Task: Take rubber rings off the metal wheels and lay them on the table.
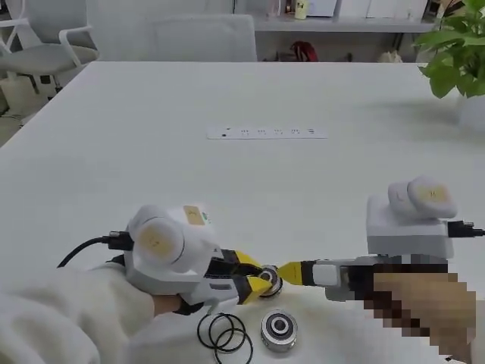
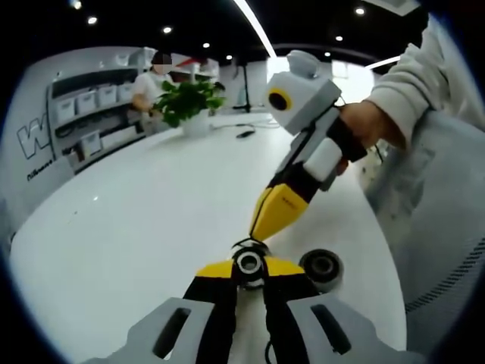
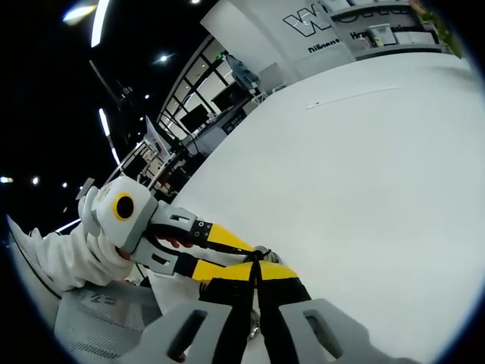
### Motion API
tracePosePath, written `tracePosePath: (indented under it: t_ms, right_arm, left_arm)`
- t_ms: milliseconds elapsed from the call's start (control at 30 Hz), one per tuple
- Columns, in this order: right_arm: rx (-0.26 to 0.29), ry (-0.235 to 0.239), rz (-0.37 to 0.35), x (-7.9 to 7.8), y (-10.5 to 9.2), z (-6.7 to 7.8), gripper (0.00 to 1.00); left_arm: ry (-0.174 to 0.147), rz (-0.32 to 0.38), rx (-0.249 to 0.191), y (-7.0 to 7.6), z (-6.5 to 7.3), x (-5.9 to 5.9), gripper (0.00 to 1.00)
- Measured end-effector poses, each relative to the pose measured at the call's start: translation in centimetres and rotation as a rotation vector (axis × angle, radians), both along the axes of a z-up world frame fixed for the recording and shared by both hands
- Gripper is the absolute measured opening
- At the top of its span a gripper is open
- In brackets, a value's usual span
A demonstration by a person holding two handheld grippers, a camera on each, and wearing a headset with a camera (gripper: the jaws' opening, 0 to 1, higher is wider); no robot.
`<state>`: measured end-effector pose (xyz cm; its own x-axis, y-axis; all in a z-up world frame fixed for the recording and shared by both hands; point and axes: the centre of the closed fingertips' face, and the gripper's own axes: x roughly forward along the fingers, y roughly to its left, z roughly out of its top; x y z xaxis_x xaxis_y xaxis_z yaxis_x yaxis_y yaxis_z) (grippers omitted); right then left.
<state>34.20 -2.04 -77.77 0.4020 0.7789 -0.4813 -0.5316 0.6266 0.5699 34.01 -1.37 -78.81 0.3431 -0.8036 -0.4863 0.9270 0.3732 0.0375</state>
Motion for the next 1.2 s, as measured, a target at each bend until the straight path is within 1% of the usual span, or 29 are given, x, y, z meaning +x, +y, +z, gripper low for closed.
tracePosePath:
  t_ms: [333, 567, 600, 633, 667, 700, 733, 767, 800, 833, 867, 900, 967, 1000, 1133, 1200]
  right_arm:
    - [-0.006, 0.003, 0.001, -0.1, 0.0, 0.0, 0.00]
    - [0.005, 0.006, 0.007, -0.3, 0.3, 0.2, 0.00]
    - [0.034, 0.006, 0.022, -0.5, 0.7, 0.6, 0.00]
    - [0.105, -0.004, 0.052, -0.8, 1.6, 1.8, 0.00]
    - [0.142, -0.003, 0.021, -0.5, 2.0, 2.7, 0.00]
    - [-0.001, -0.055, 0.029, 0.0, 1.0, 1.4, 0.00]
    - [-0.010, -0.068, 0.046, -0.1, 1.1, 1.4, 0.00]
    - [0.035, -0.024, 0.026, -0.3, 1.3, 1.4, 0.00]
    - [0.055, 0.003, 0.005, -0.3, 1.2, 1.3, 0.00]
    - [0.058, 0.003, -0.001, -0.2, 1.1, 1.2, 0.00]
    - [0.048, 0.003, -0.014, 0.1, 0.6, 1.0, 0.00]
    - [0.041, 0.015, -0.032, 0.4, 0.1, 0.7, 0.00]
    - [0.041, 0.029, -0.045, 0.5, -0.2, 0.4, 0.00]
    - [0.038, 0.033, -0.049, 0.6, -0.3, 0.3, 0.00]
    - [0.023, 0.022, -0.048, 0.5, -0.4, 0.2, 0.00]
    - [0.031, 0.027, -0.049, 0.6, -0.4, 0.2, 0.00]
  left_arm:
    - [-0.008, -0.004, 0.010, -0.2, -0.1, 0.0, 0.13]
    - [-0.012, -0.004, 0.016, -0.5, -0.3, 0.0, 0.13]
    - [-0.014, -0.004, 0.024, -0.7, -0.5, 0.0, 0.13]
    - [-0.013, 0.003, 0.025, -0.6, -0.5, 0.1, 0.13]
    - [-0.010, 0.007, 0.022, -0.5, -0.4, 0.2, 0.13]
    - [-0.012, 0.008, 0.021, -0.5, -0.4, 0.2, 0.13]
    - [-0.013, 0.008, 0.020, -0.5, -0.5, 0.2, 0.13]
    - [-0.013, 0.009, 0.019, -0.5, -0.5, 0.2, 0.13]
    - [-0.013, 0.009, 0.020, -0.5, -0.5, 0.2, 0.13]
    - [-0.014, 0.009, 0.021, -0.5, -0.5, 0.1, 0.13]
    - [-0.015, 0.010, 0.023, -0.6, -0.4, 0.1, 0.13]
    - [-0.014, 0.013, 0.022, -0.6, -0.4, 0.1, 0.13]
    - [-0.009, 0.020, 0.020, -0.6, -0.4, 0.1, 0.14]
    - [-0.011, 0.020, 0.021, -0.6, -0.4, 0.2, 0.14]
    - [-0.014, 0.020, 0.031, -0.6, -0.4, 0.2, 0.14]
    - [-0.008, 0.022, 0.033, -0.6, -0.3, 0.2, 0.14]
